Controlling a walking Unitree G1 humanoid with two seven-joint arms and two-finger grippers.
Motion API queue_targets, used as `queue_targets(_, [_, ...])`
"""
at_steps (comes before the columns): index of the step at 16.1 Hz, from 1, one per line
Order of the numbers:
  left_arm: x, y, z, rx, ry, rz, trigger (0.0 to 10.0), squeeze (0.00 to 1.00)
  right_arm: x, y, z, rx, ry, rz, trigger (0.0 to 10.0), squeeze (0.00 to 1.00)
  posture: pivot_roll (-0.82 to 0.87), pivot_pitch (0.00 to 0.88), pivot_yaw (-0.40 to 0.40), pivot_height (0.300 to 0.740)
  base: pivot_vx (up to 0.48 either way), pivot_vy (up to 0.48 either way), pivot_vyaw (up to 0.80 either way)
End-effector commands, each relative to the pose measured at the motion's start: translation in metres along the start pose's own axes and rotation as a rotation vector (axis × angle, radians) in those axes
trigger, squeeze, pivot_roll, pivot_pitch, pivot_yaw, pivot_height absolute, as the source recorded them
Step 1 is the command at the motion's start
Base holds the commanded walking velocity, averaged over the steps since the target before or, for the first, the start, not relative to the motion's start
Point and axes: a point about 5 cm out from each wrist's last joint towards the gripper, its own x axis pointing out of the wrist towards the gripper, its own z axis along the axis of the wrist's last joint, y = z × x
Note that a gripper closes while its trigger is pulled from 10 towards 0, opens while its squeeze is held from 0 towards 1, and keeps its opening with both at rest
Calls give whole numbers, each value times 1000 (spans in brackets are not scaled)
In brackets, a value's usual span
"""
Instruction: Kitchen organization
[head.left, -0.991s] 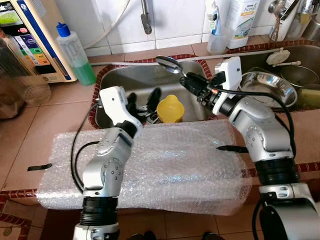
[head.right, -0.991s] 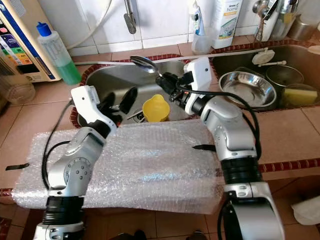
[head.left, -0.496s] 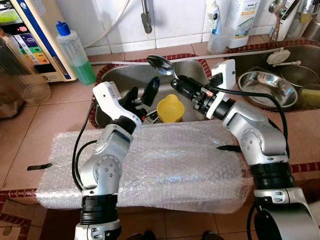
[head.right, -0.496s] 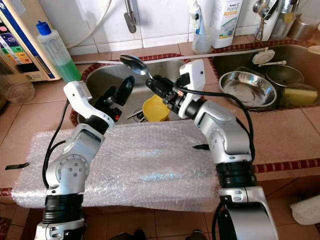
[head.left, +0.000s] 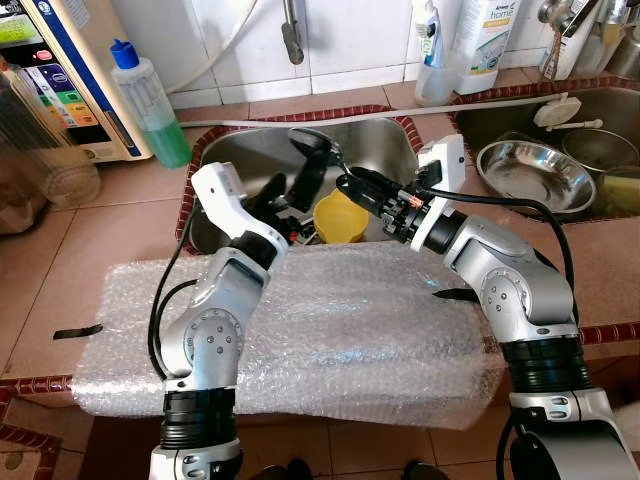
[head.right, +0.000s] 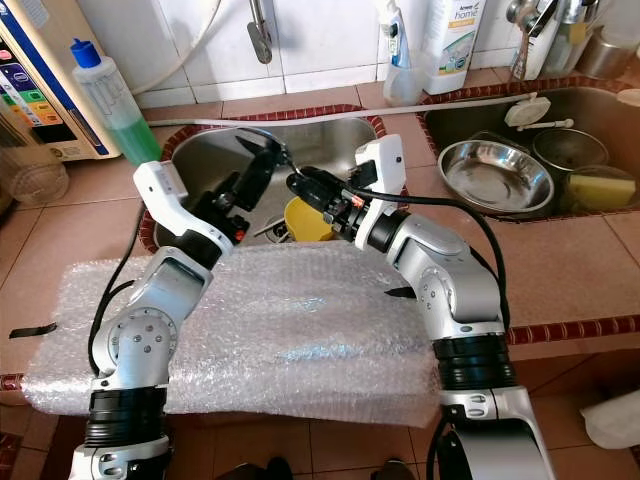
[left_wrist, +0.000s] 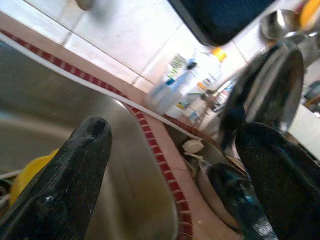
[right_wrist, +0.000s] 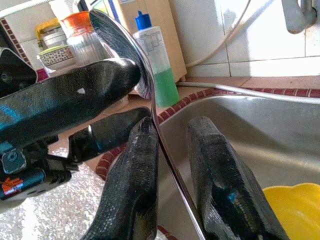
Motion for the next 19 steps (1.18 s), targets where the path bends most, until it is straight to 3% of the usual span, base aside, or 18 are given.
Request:
queue_targets(1, [2, -9, 6, 7, -19, -39, 10000, 0, 3, 8, 2, -2, -6, 40, 10000, 0, -305, 172, 122, 740, 0, 0, 0])
queue_targets(7, [4, -11, 7, 29, -53, -43, 10000, 0, 6, 11, 2, 52, -32, 35, 10000, 0, -309, 172, 121, 740, 0, 0, 0])
queue_targets(8, [4, -10, 6, 44, -50, -31, 10000, 0, 6, 9, 4, 137, -68, 25, 10000, 0, -308, 172, 121, 740, 0, 0, 0])
queue_targets(11, [5, -9, 2, 54, -43, -30, 10000, 0, 4, 10, 4, 258, -115, 63, 10000, 0, -304, 175, 127, 740, 0, 0, 0])
queue_targets(15, [10, -12, -3, 49, -41, -54, 10000, 0, 3, 13, -4, 365, -129, 109, 10000, 0, -301, 180, 132, 740, 0, 0, 0])
queue_targets(19, [14, -14, -3, 53, -51, -71, 10000, 0, 3, 9, -14, 459, -127, 72, 10000, 0, -296, 185, 136, 740, 0, 0, 0])
